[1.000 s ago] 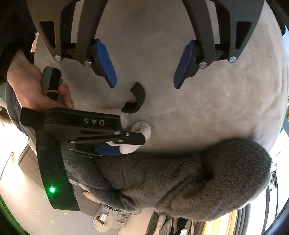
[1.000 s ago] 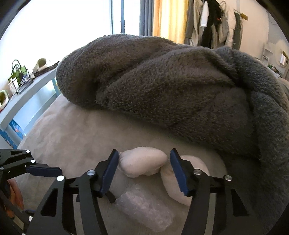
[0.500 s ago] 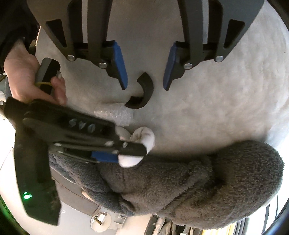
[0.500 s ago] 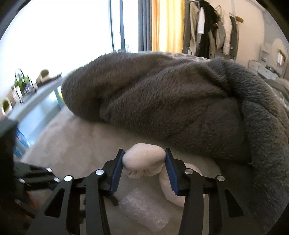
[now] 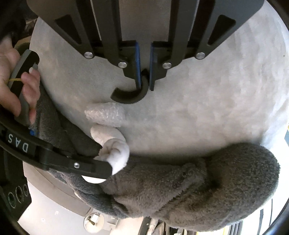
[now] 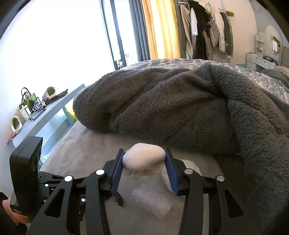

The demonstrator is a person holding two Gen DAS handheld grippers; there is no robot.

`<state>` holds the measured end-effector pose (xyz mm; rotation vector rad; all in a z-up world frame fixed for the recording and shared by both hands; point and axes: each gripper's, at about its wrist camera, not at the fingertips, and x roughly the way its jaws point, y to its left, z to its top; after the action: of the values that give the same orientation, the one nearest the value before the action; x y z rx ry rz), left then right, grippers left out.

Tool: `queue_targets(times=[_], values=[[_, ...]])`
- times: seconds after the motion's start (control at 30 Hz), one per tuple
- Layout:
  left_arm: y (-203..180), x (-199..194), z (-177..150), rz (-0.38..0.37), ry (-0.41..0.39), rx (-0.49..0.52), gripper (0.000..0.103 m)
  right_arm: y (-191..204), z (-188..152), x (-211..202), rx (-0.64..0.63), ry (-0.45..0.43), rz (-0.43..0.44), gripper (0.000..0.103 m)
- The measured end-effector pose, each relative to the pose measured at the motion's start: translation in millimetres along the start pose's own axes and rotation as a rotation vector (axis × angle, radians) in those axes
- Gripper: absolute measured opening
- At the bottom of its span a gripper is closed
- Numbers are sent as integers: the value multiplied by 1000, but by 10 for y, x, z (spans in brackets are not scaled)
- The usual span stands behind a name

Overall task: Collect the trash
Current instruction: 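Carry the black curved piece and white sock over the teal bin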

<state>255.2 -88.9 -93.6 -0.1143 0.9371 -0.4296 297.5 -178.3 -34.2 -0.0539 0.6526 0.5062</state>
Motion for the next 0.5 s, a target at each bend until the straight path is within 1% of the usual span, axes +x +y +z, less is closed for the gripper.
queue_targets(times=[0.3, 0.37, 0.5], values=[[86, -221, -97, 6, -21, 5, 9, 101, 28, -140, 21, -26, -4, 44], [140, -373, -218, 9, -27, 1, 9, 134, 15, -159, 28, -29, -5, 44], [154, -514, -278, 11, -35, 0, 9, 226, -23, -206, 26, -26, -8, 44]])
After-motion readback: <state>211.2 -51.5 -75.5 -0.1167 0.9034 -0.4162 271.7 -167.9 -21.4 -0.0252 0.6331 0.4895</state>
